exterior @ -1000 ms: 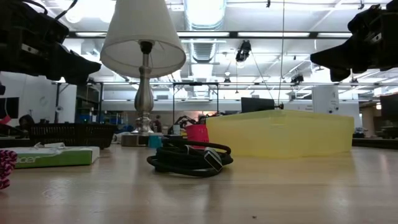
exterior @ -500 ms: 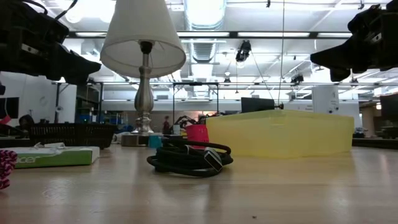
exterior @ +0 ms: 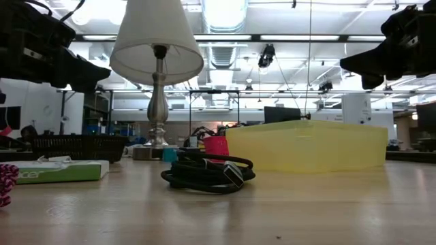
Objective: Pick and place items into bin
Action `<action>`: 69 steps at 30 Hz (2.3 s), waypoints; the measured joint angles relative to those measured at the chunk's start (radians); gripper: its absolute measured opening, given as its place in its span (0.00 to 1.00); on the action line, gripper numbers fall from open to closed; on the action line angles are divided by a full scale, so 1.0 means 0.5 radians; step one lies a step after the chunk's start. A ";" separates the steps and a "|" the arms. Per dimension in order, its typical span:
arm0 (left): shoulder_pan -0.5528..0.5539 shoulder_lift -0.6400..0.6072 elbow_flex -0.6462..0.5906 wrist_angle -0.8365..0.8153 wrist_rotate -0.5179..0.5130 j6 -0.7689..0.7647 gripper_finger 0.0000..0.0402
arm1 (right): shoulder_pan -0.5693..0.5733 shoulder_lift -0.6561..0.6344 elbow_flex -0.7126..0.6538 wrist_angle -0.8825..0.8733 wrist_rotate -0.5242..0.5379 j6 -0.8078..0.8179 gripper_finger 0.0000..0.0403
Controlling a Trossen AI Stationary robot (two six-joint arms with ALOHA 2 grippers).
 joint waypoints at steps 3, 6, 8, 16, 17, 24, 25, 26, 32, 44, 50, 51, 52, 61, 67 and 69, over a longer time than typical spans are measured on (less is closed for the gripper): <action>0.000 0.000 0.000 0.000 0.000 0.000 0.00 | 0.000 0.000 0.000 0.000 -0.001 -0.001 0.02; 0.001 0.000 0.000 0.000 0.000 0.000 0.00 | 0.000 -0.001 0.000 0.000 0.000 0.001 0.02; 0.001 0.000 0.000 0.002 0.000 0.000 0.00 | 0.000 0.000 0.000 0.030 0.000 -0.031 0.02; 0.000 0.000 0.000 0.003 0.001 -0.009 0.00 | -0.001 0.000 0.000 0.227 0.000 -0.168 0.02; 0.000 0.000 0.000 0.004 0.005 -0.010 0.00 | -0.001 0.000 0.000 0.272 0.000 -0.182 0.02; 0.000 0.000 0.000 0.058 0.011 -0.008 0.00 | -0.001 0.000 0.001 0.604 0.000 -0.385 0.02; 0.000 0.000 0.000 0.082 0.010 0.003 0.00 | -0.001 -0.001 0.001 0.624 0.000 -0.369 0.02; 0.000 0.000 0.000 0.138 0.006 0.007 0.00 | -0.002 -0.001 0.001 0.640 0.001 -0.353 0.02; 0.000 -0.001 0.000 0.610 0.000 0.007 0.00 | -0.002 -0.001 0.001 0.617 -0.003 -0.389 0.02; 0.000 0.093 0.025 0.998 0.063 0.213 0.29 | -0.003 0.138 0.001 0.562 -0.002 -0.019 0.28; 0.000 0.149 0.026 1.176 0.062 0.214 0.38 | -0.003 0.269 0.162 0.562 -0.038 0.253 0.47; 0.000 0.157 0.026 1.177 0.061 0.214 0.39 | -0.003 0.293 0.212 0.540 -0.062 0.256 0.49; 0.000 0.166 0.026 1.177 0.060 0.214 0.39 | -0.003 0.317 0.263 0.502 -0.089 0.258 0.50; -0.001 0.248 0.007 1.171 0.056 0.201 0.39 | 0.001 0.675 0.823 -0.082 -0.163 0.517 0.52; -0.001 0.296 0.006 1.166 0.056 0.201 0.39 | 0.001 1.007 1.303 -0.741 -0.041 0.877 0.51; -0.001 0.313 0.005 1.165 0.056 0.201 0.39 | 0.000 1.124 1.441 -0.984 0.077 0.966 0.52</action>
